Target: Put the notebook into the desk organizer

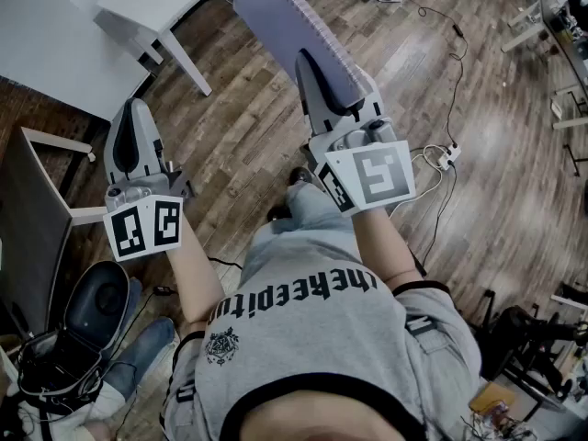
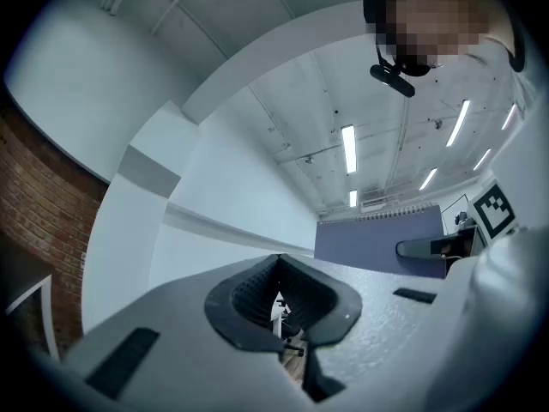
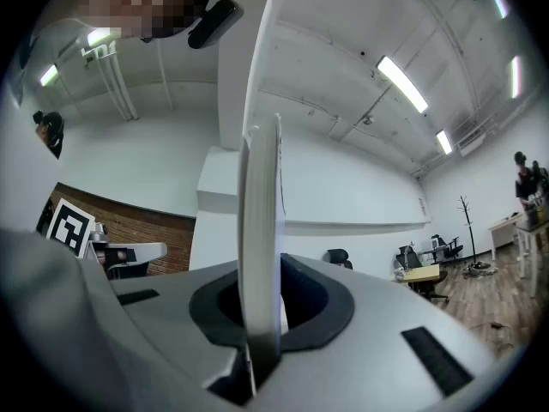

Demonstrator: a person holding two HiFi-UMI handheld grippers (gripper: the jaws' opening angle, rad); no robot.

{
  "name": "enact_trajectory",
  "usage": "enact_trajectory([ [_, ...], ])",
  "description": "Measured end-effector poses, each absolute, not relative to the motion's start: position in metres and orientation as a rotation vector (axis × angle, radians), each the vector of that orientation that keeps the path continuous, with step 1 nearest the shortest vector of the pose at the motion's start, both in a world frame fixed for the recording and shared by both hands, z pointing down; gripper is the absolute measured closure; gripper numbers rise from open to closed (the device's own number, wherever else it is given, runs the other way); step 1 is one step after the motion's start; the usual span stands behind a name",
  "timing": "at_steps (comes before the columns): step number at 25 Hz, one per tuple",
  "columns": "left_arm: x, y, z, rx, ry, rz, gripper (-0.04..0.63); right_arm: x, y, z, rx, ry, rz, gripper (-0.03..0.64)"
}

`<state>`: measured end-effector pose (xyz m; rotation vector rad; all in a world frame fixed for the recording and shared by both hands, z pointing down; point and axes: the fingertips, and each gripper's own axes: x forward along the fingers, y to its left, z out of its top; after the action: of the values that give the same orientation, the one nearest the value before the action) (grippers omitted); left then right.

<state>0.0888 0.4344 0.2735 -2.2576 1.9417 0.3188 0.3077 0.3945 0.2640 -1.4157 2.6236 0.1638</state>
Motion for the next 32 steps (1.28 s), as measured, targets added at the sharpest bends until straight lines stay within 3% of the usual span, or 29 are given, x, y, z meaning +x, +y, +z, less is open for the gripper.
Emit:
enact_trajectory([
  [20, 0.102, 0.441, 0.261, -2.244, 1.927, 0.281, 0.592, 0.312, 0.398, 0.255, -1.357, 2.612, 0.119, 0.586],
  [32, 0.064, 0.399, 0.282, -2.269, 1.901, 0.281, 0.592, 0.266, 0.354, 0.277, -1.35, 2.63, 0.098, 0.586],
])
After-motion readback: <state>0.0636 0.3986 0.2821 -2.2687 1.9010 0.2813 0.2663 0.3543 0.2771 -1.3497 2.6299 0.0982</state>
